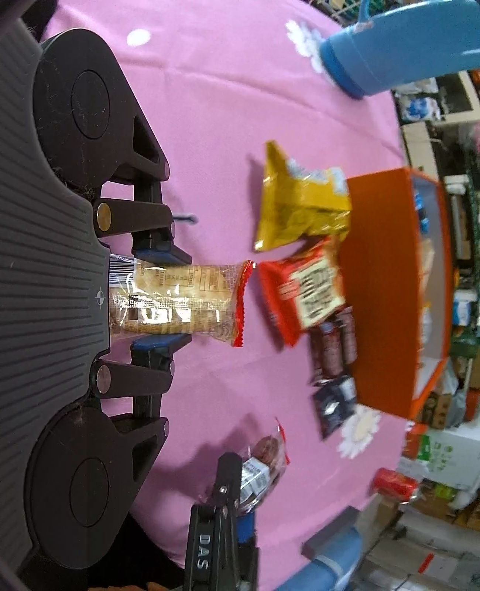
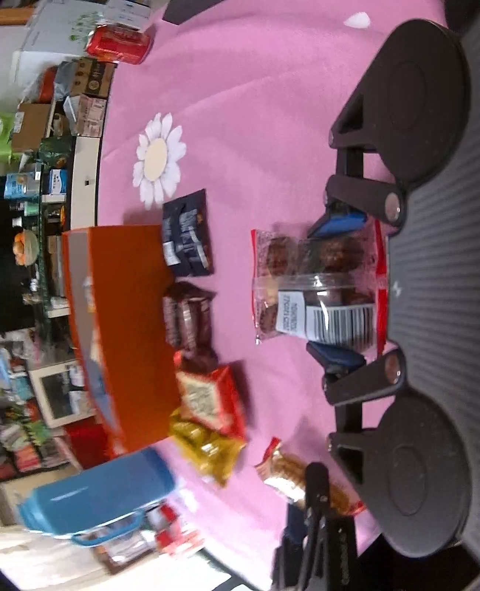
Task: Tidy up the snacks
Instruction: 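Carry both packs into the orange box and open both tools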
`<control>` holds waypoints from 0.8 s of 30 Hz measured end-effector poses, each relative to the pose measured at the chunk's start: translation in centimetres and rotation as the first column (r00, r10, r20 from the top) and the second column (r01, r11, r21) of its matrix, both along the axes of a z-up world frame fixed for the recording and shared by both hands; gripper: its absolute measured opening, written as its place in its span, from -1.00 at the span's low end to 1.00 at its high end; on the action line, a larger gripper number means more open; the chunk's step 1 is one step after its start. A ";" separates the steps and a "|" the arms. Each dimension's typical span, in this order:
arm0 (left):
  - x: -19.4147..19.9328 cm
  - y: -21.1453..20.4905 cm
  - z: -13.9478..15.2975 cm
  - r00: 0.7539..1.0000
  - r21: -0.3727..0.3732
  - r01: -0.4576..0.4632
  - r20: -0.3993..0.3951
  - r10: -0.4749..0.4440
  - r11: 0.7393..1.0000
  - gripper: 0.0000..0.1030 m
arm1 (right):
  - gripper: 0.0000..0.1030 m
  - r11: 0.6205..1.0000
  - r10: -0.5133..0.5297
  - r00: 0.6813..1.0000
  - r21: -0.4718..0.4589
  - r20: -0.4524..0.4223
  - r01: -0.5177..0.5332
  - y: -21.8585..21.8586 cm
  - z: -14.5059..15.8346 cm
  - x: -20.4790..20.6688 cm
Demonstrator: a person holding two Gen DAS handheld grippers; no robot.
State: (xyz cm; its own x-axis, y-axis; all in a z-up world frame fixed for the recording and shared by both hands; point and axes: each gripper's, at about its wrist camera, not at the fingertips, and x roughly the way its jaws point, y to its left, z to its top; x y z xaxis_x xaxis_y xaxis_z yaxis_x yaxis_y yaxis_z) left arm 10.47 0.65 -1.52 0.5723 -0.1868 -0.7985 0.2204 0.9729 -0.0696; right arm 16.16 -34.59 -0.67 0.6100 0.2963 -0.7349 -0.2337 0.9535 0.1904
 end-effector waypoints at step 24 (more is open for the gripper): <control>27.3 -0.9 4.9 0.987 -0.024 -0.113 0.110 0.115 0.993 -0.89 | 0.15 0.998 0.068 0.984 0.001 0.167 -0.069 4.5 4.5 26.6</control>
